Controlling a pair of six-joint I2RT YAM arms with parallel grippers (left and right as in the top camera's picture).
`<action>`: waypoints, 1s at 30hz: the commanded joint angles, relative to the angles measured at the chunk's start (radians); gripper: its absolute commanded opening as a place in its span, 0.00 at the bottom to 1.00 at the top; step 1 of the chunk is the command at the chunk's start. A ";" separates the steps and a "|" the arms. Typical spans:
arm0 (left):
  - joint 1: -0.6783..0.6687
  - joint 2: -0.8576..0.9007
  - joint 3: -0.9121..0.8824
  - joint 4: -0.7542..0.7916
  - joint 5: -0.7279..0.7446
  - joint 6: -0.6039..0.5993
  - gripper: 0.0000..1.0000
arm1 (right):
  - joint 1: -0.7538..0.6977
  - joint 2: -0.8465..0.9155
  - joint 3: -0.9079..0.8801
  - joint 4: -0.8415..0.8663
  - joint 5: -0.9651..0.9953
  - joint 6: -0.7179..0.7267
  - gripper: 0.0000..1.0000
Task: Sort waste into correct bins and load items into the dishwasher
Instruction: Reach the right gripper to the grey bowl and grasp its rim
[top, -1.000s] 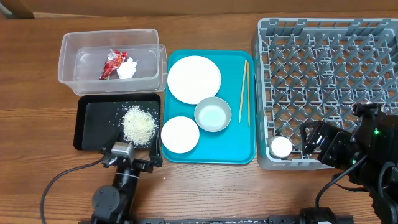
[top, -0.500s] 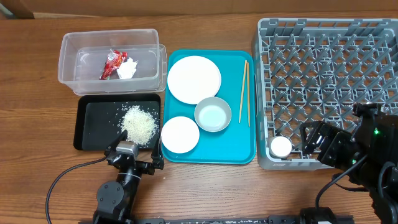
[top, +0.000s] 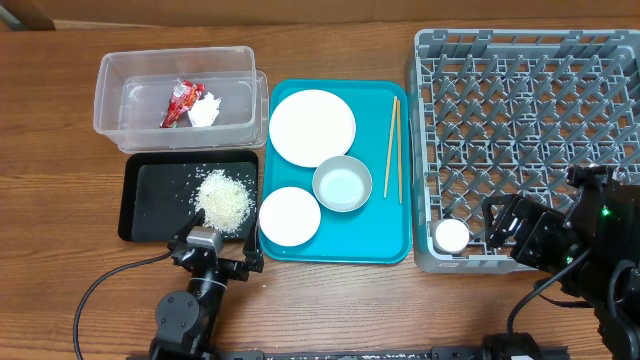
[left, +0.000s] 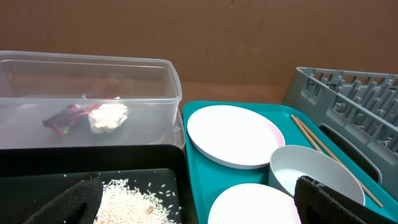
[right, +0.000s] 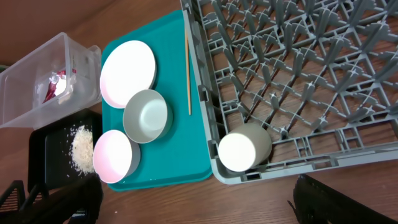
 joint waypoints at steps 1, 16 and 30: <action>0.005 -0.005 -0.003 0.000 0.011 -0.006 1.00 | 0.005 -0.003 0.008 0.052 0.028 0.008 1.00; 0.005 -0.005 -0.003 0.000 0.011 -0.006 1.00 | 0.286 0.190 -0.122 0.110 -0.233 -0.028 0.89; 0.005 -0.005 -0.003 0.000 0.011 -0.006 1.00 | 0.496 0.696 -0.151 0.492 0.140 0.136 0.69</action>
